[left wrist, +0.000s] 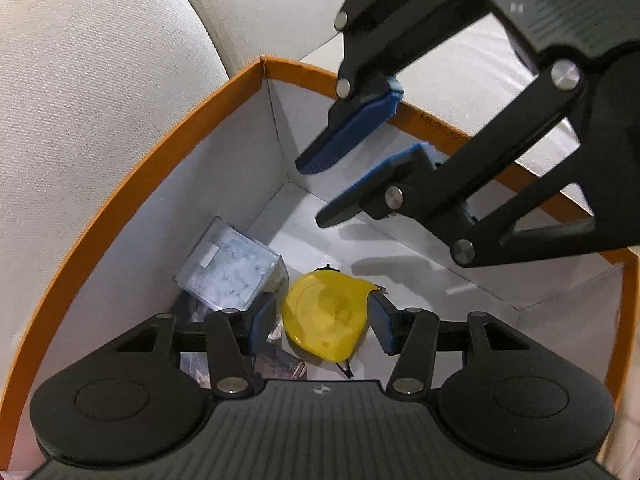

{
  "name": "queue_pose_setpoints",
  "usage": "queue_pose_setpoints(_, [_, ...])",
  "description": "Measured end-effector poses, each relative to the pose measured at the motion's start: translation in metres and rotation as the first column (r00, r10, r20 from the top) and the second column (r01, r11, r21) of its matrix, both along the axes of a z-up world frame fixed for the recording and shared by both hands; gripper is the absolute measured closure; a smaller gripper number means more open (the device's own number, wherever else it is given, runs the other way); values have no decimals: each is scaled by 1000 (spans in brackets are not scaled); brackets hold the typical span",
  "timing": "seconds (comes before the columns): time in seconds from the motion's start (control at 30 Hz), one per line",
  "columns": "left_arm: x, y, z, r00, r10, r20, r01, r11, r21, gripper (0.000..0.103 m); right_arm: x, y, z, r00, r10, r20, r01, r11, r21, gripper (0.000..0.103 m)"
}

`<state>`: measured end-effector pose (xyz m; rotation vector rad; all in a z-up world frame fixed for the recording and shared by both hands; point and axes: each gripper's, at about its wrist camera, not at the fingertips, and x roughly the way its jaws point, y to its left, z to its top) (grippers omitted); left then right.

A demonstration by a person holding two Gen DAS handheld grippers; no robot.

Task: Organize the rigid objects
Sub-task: 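Lower the clear cube into the box and open the right tool while the left lowers the tape measure, then open the left tool over the tape measure and lift both tools out of the box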

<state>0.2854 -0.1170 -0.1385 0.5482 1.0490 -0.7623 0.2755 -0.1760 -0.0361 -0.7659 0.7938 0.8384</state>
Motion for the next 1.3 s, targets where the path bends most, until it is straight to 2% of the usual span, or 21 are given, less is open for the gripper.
queue_pose_setpoints(0.13, [-4,12,10,1000,-2,4,2,1000,3,40,-7,0,3,999,32,-10,-32,999,-3,85])
queue_pose_setpoints(0.23, [-6,26,17,1000,15,1,-15,1000,6,40,-12,3,4,996,69,-49,-69,998,-13,84])
queue_pose_setpoints(0.33, [-5,40,21,999,50,-19,-50,999,16,40,-17,11,-2,989,106,-100,-112,992,-62,78])
queue_pose_setpoints(0.4, [-6,48,23,997,73,-26,-72,997,25,40,-19,18,-9,982,127,-138,-143,983,-111,69])
queue_pose_setpoints(0.47, [-8,55,26,996,86,-24,-85,996,18,40,-19,25,-16,976,127,-175,-154,976,-154,68])
queue_pose_setpoints(0.67, [-12,74,34,994,106,-42,-106,994,-10,40,-7,42,-31,966,24,-258,-91,963,-252,68])
queue_pose_setpoints(0.8, [-9,82,36,992,119,-41,-121,992,-28,40,-4,46,-37,961,-19,-276,-67,952,-300,68])
queue_pose_setpoints(0.9, [-5,86,38,991,131,-37,-133,990,-39,40,0,46,-36,954,-55,-296,-34,957,-287,70])
queue_pose_setpoints(0.97, [-23,76,44,989,141,-39,-143,989,-44,40,2,45,-34,949,-86,-305,0,962,-272,70])
queue_pose_setpoints(1.0, [-33,85,57,989,142,-41,-144,988,-49,40,4,45,-33,947,-105,-304,21,963,-269,70])
queue_pose_setpoints(1.1, [-35,88,62,989,142,-40,-144,988,-63,40,7,43,-30,938,-156,-308,77,964,-256,70])
queue_pose_setpoints(1.17, [-24,91,57,989,140,-37,-142,988,-67,40,4,41,-28,940,-156,-304,77,964,-254,70])
queue_pose_setpoints(1.27, [-37,91,70,989,145,-30,-147,987,-71,40,-3,38,-21,944,-144,-298,67,965,-255,69])
queue_pose_setpoints(1.3, [-32,88,62,988,149,-28,-151,985,-79,40,-6,36,-15,945,-140,-295,66,967,-248,69])
